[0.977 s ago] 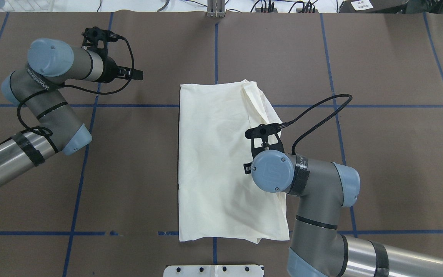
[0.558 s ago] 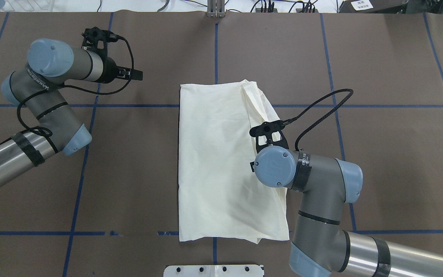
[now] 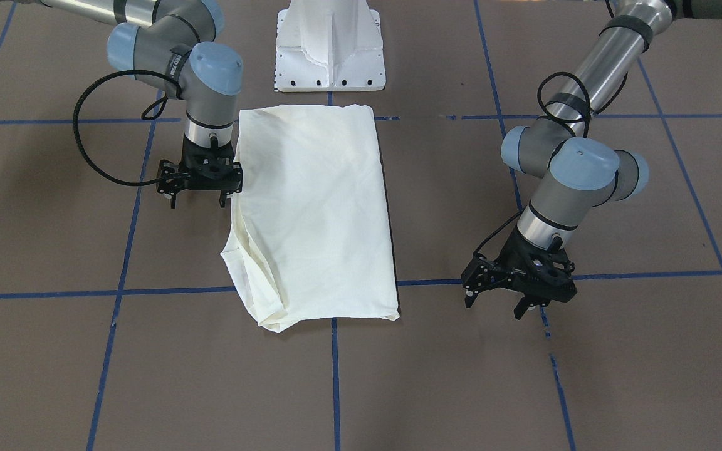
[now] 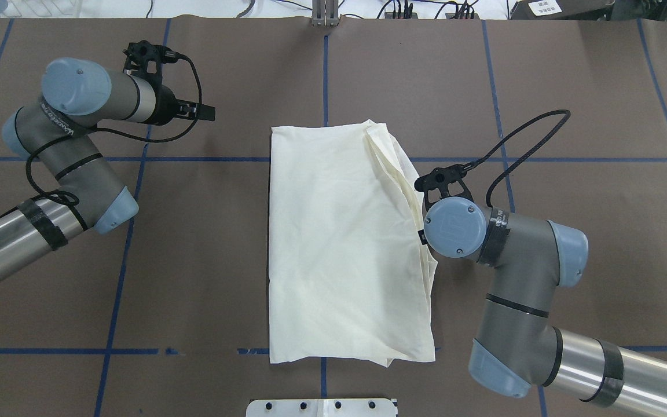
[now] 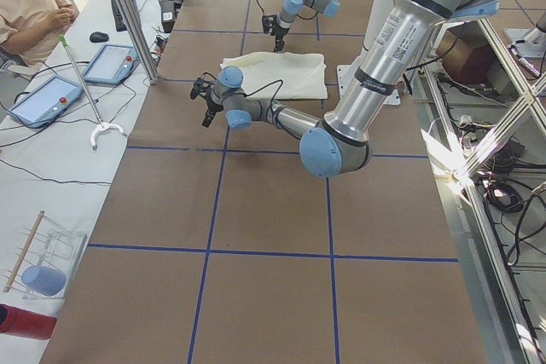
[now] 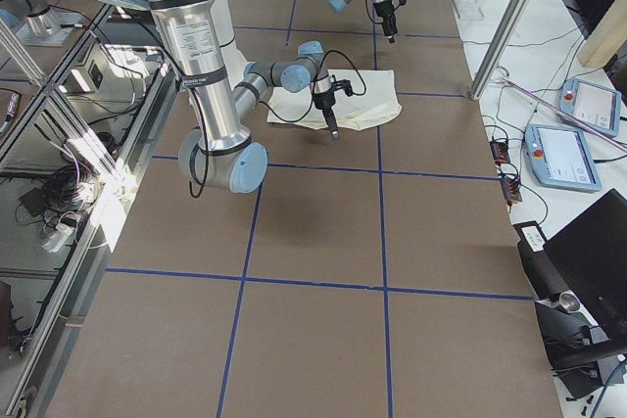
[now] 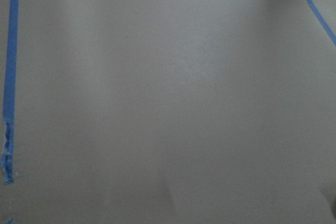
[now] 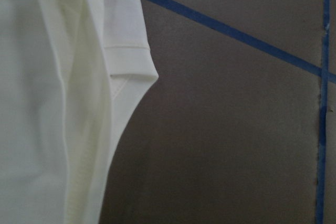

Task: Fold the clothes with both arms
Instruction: 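Smooth the shirt's side edge with the right gripper toward the collar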

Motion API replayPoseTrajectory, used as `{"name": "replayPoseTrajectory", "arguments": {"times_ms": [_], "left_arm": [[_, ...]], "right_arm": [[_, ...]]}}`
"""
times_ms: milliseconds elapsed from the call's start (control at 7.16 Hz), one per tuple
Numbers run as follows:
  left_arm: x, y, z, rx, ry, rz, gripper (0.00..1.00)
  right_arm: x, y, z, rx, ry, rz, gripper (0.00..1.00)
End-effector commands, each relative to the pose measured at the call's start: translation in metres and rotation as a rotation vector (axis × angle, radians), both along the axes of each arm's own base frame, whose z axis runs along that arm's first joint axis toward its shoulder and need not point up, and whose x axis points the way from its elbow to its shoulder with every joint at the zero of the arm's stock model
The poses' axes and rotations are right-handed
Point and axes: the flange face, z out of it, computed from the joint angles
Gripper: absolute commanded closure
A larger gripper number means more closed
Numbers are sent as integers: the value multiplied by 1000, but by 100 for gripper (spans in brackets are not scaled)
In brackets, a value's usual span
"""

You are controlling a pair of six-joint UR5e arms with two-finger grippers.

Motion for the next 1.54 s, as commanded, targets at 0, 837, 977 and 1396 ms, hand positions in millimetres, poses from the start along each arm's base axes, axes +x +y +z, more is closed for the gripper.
{"name": "replayPoseTrajectory", "arguments": {"times_ms": [0, 837, 977, 1396], "left_arm": [[0, 0, 1, -1, -1, 0, 0], [3, 2, 0, -1, 3, 7, 0], [3, 2, 0, 0, 2, 7, 0], [3, 2, 1, -1, 1, 7, 0]], "right_arm": [[21, -10, -15, -2, -48, 15, 0], [-57, -56, -78, 7, -116, 35, 0], [-65, -62, -59, 3, -77, 42, 0], [-63, -71, -51, 30, -37, 17, 0]]}}
